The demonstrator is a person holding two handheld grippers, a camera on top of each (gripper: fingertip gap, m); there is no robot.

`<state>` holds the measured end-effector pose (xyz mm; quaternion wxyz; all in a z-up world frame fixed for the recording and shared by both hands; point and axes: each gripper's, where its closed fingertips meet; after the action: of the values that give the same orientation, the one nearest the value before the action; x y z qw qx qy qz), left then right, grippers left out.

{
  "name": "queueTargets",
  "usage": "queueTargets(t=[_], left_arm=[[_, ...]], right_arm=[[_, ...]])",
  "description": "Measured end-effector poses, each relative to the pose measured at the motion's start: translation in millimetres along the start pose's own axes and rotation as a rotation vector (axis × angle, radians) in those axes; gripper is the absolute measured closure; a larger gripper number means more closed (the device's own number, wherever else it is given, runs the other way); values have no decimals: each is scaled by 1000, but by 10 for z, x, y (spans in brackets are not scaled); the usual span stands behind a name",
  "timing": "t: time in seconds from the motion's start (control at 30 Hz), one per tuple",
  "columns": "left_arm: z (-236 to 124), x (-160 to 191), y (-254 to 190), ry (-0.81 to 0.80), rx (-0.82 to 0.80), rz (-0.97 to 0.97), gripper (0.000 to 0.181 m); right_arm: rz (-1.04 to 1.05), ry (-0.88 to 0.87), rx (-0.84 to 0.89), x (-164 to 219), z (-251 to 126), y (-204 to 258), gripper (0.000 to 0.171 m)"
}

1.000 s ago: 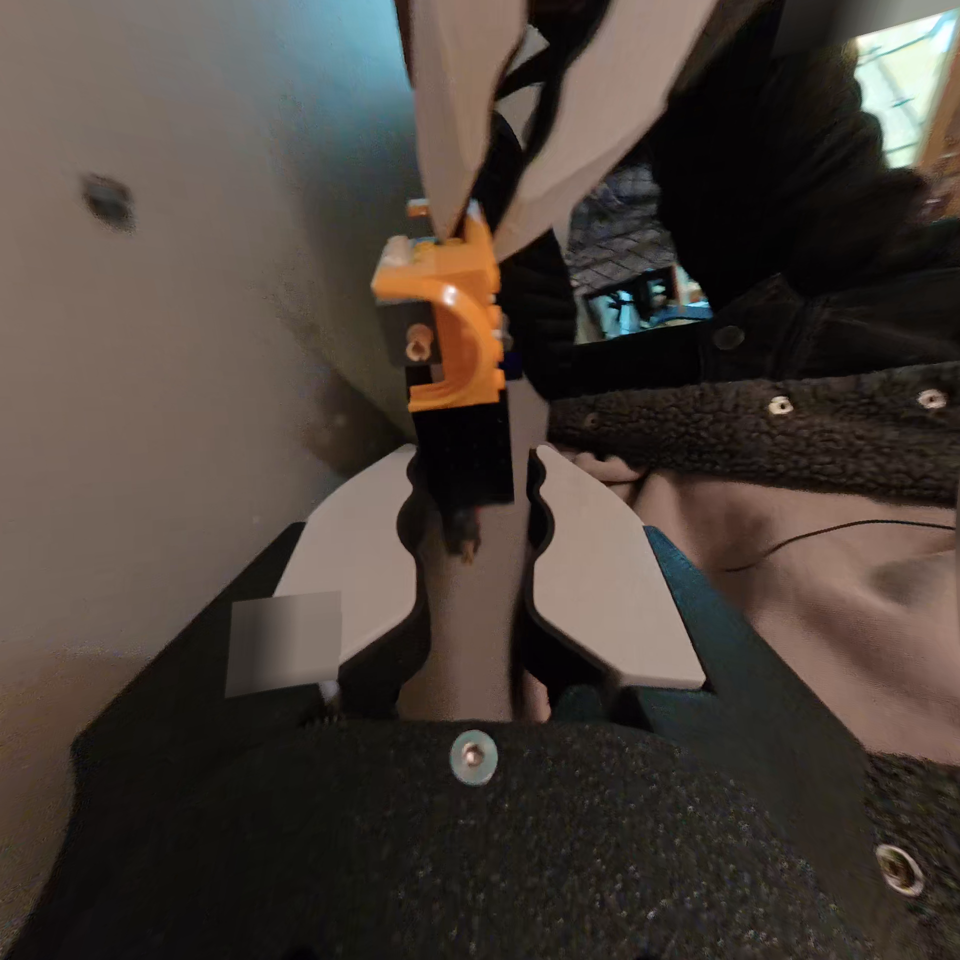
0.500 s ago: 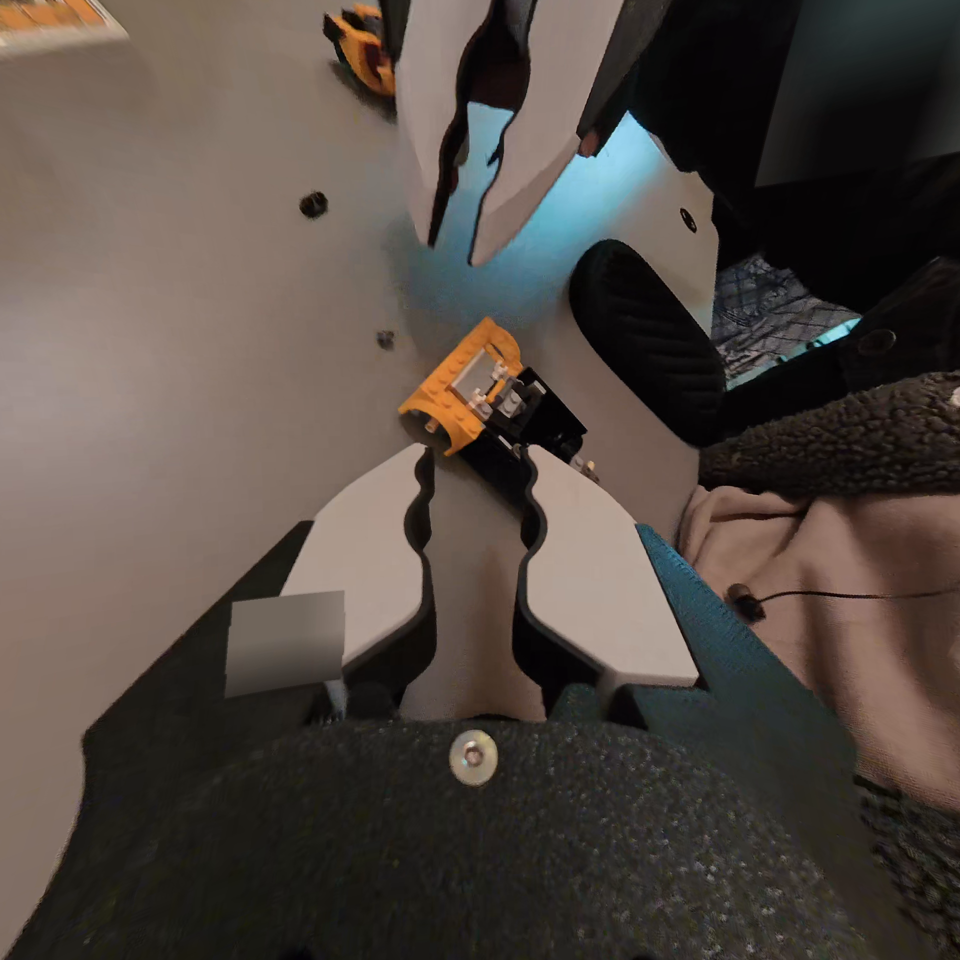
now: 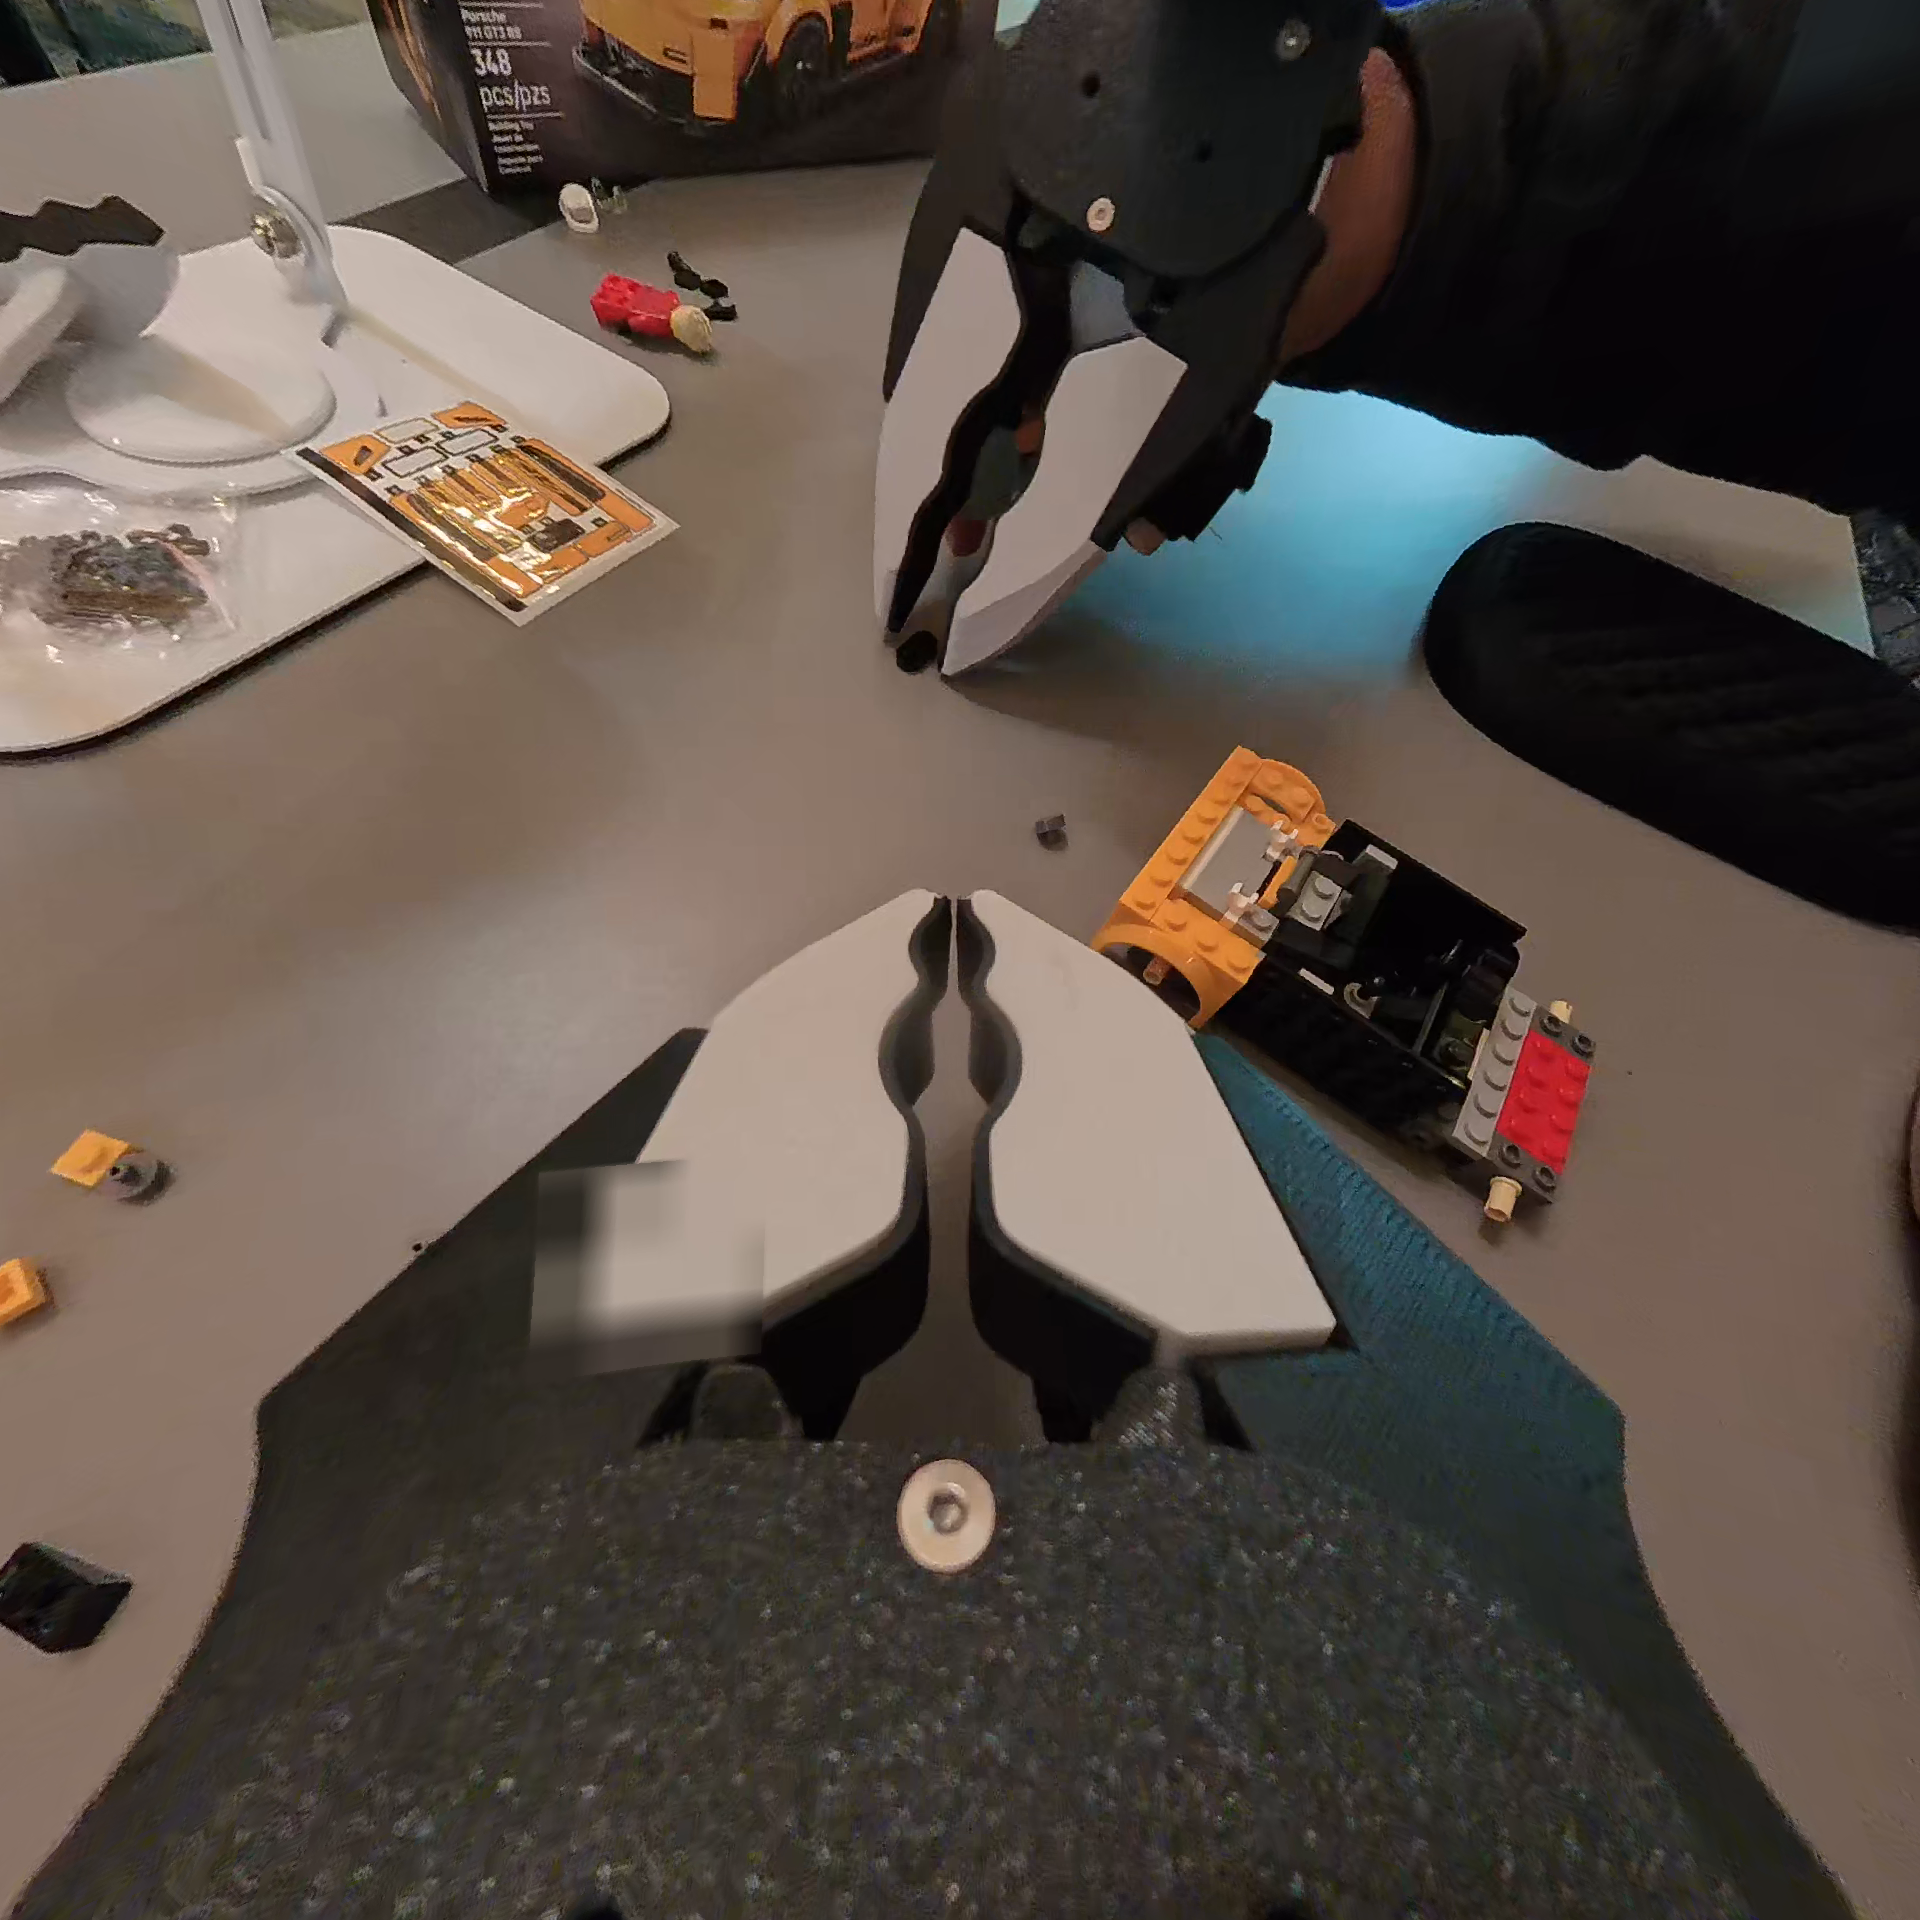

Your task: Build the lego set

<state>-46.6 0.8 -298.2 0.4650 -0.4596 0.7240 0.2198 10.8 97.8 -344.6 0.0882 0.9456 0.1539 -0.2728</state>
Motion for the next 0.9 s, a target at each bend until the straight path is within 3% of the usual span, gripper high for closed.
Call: queueTargets(t=[0.37, 0.6, 0.9], left_arm=[[4, 56, -97, 14, 69, -5, 177], [50, 95, -314, 31, 172, 76, 150], [118, 60, -516, 73, 409, 105, 124]], right_arm=[[32, 53, -47, -9, 17, 9, 164], [24, -1, -39, -59, -8, 167, 164], [-27, -159, -138, -206, -474, 926, 164]])
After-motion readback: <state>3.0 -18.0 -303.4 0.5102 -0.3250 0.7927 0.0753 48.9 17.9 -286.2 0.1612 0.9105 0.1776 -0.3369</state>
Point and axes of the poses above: each gripper's, where its closed fingertips meet, z out along the fingers, x out of its underside, y = z × x across the jaws, and after that the axes turned 7 degrees about -x, right-handed
